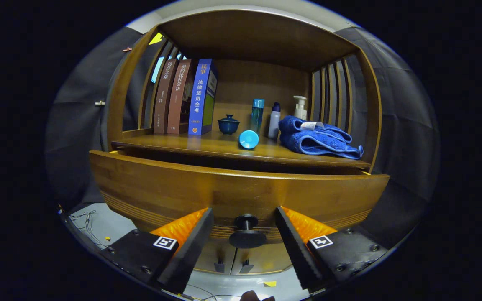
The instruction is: Pull open the drawer, take out the items inside it, and place them on the countertop above the cabinet.
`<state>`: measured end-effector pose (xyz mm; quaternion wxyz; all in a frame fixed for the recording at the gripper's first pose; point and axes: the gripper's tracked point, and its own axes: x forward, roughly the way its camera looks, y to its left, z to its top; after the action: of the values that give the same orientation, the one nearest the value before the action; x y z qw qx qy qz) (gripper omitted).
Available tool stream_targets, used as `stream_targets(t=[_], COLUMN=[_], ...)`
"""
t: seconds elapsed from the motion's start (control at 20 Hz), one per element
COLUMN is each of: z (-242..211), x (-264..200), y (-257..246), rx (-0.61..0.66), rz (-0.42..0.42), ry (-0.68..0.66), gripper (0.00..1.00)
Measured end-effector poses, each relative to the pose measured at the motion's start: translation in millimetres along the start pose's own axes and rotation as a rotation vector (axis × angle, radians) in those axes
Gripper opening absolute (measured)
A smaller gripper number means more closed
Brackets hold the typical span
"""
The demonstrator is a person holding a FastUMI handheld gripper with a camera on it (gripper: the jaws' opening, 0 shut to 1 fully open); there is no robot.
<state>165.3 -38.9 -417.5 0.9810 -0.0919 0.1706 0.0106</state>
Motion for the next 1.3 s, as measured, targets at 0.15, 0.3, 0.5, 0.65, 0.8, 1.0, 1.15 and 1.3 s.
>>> stream_targets(t=[0.15, 0.3, 0.5, 0.65, 0.8, 1.0, 1.15, 1.3], z=[1, 2, 5, 6, 21, 65, 90, 119], x=[12, 25, 36, 37, 31, 9, -12, -29], y=[0, 1, 2, 2, 0, 4, 9, 8], rx=[-0.036, -0.016, 0.000, -0.012, -0.014, -0.024, -0.028, 0.009], rz=[-0.006, -0.005, -0.003, 0.000, -0.001, 0.017, 0.039, 0.049], ry=[-0.002, 0.017, 0.028, 0.018, 0.009, -0.052, -0.078, -0.099], gripper=[0.99, 0.99, 0.99, 1.00, 0.99, 1.00, 0.99, 0.99])
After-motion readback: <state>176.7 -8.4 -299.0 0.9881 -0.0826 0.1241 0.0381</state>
